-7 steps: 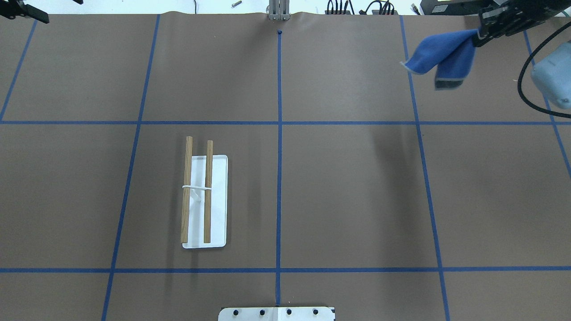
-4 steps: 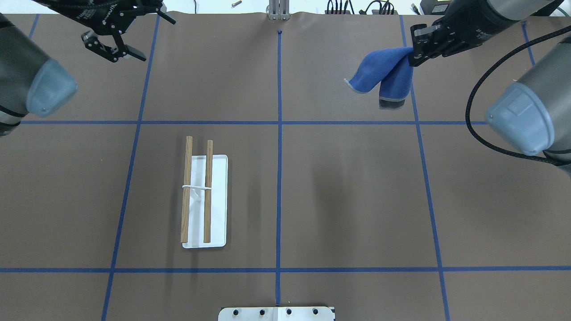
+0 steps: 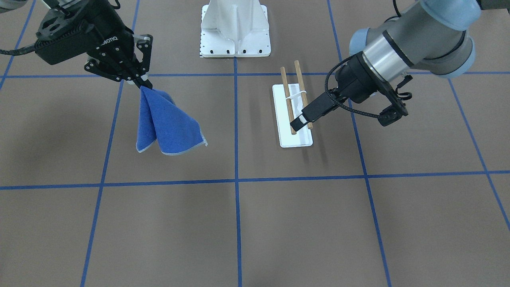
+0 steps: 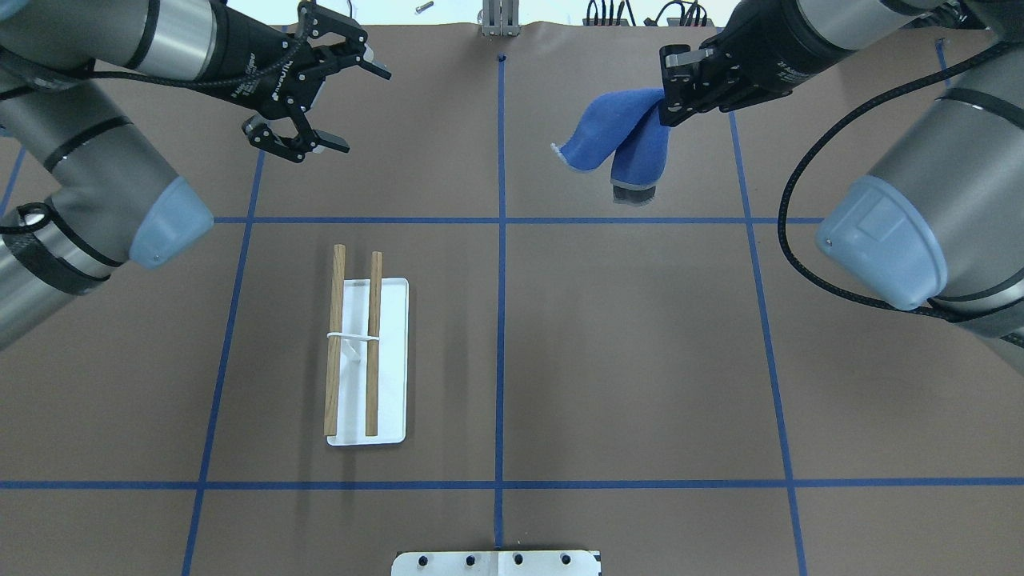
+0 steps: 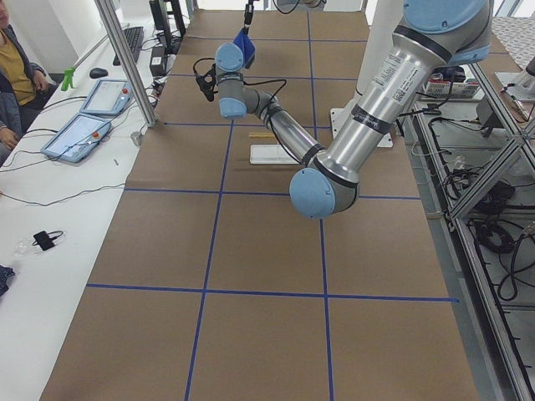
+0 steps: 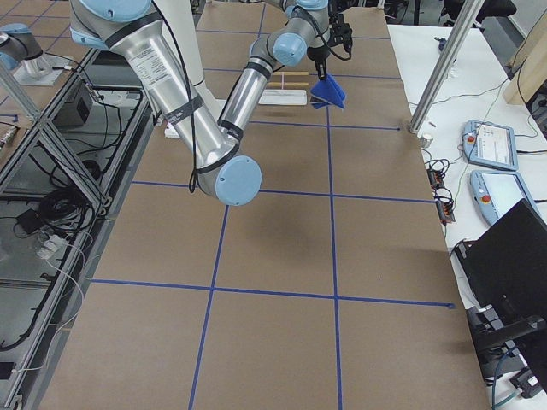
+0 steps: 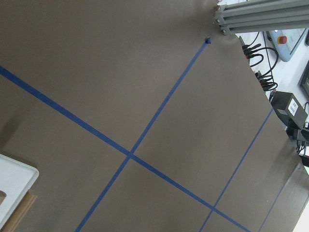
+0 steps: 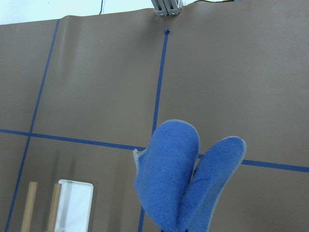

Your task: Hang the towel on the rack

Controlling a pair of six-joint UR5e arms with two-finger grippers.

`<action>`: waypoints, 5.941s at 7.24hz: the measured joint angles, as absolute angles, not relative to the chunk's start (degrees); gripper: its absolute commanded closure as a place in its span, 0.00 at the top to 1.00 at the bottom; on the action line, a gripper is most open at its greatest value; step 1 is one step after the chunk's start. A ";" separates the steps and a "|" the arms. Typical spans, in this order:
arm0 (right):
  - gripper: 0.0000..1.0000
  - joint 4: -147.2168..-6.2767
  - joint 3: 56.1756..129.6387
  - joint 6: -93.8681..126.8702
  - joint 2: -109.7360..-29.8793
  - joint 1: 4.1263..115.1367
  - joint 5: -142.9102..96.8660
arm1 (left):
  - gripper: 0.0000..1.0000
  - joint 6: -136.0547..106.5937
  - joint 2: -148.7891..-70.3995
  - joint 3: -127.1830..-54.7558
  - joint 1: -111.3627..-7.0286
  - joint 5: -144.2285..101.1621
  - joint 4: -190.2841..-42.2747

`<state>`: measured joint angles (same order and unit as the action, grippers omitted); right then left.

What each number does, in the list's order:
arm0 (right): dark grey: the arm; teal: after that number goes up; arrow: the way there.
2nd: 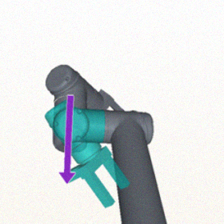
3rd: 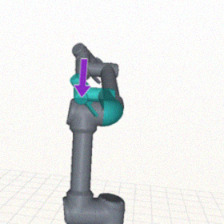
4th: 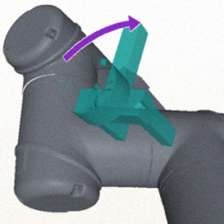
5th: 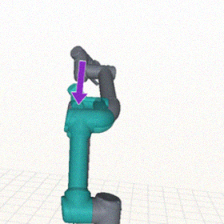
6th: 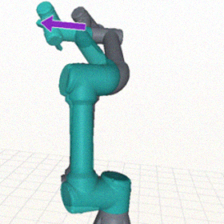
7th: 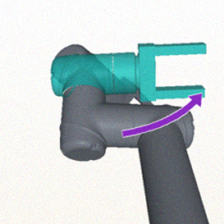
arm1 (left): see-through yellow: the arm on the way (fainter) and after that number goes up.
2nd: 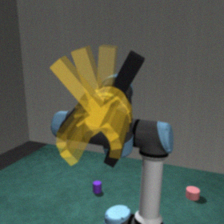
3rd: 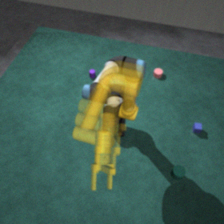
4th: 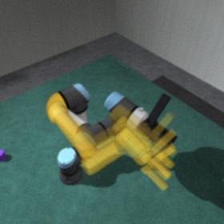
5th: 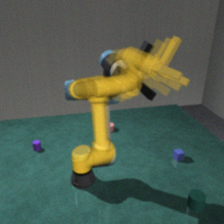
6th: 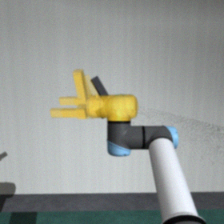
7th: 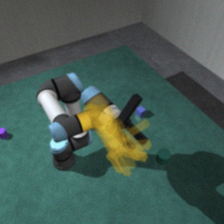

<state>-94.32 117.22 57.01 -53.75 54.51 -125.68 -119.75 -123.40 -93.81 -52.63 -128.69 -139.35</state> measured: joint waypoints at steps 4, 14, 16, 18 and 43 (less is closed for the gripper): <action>0.00 -91.33 115.24 63.37 -49.03 53.97 -125.60 | 0.98 -129.40 -123.54 -89.34 -44.49 -116.33 -158.41; 0.00 -90.29 115.63 70.50 -43.88 53.86 -126.54 | 0.88 -136.50 -125.55 -81.82 -37.86 -95.60 -185.64; 0.00 -89.10 115.66 71.71 -43.86 53.34 -126.60 | 0.70 -137.25 -125.78 -81.46 -36.82 -92.70 -187.72; 0.00 -87.87 115.66 72.86 -43.99 52.70 -126.59 | 0.00 -137.63 -125.90 -81.42 -36.52 -91.88 -188.52; 1.00 -82.09 117.36 69.64 -58.49 57.54 -126.30 | 0.00 -120.94 -100.70 -81.54 -36.17 -106.24 -218.20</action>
